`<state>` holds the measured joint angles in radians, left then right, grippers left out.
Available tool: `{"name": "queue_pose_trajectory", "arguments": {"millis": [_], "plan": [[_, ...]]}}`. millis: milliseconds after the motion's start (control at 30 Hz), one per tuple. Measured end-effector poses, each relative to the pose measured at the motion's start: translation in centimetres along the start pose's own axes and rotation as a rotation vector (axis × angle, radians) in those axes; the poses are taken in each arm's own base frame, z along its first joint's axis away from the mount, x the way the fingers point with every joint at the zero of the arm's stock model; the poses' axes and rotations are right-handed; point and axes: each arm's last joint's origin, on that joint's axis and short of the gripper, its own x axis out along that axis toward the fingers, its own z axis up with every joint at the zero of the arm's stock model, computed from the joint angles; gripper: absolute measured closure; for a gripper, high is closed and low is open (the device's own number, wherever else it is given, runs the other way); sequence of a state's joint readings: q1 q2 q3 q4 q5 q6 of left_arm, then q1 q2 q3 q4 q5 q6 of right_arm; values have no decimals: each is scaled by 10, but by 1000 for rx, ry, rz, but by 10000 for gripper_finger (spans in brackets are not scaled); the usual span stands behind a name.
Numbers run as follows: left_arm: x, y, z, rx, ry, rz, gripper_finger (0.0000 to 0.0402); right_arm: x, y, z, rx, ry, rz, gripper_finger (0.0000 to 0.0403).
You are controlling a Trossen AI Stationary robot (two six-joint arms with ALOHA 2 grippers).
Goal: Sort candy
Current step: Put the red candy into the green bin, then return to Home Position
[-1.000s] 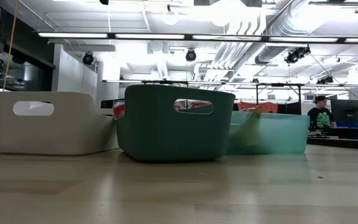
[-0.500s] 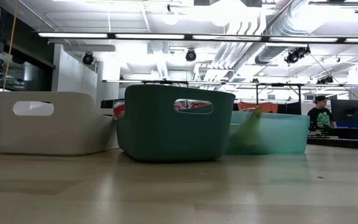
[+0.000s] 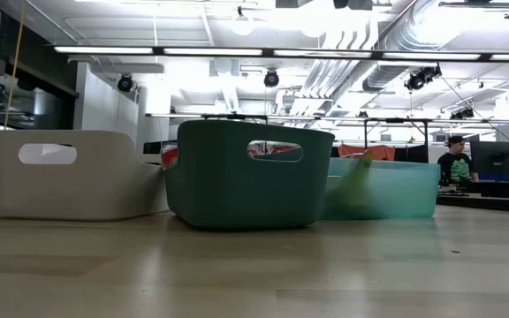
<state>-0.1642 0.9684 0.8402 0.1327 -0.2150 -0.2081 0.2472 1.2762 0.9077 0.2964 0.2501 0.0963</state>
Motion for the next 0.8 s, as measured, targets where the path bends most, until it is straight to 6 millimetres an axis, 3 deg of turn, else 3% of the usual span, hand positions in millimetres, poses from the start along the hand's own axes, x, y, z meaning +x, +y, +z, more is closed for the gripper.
{"name": "queue_pose_trajectory", "arguments": {"millis": [133,267,467,667,800], "plan": [[0,0,0,0,-3,3,211,14,-12,4,64,31,-32,403],[0,2,0,1,-2,13,211,44,-23,-19,51,228,-64,403],[0,2,0,1,-1,15,211,83,-19,-50,55,322,-50,403],[0,2,0,1,1,16,211,94,-20,-65,125,367,-74,397],[0,2,0,2,0,15,211,87,-24,-50,134,328,-81,361]]}}
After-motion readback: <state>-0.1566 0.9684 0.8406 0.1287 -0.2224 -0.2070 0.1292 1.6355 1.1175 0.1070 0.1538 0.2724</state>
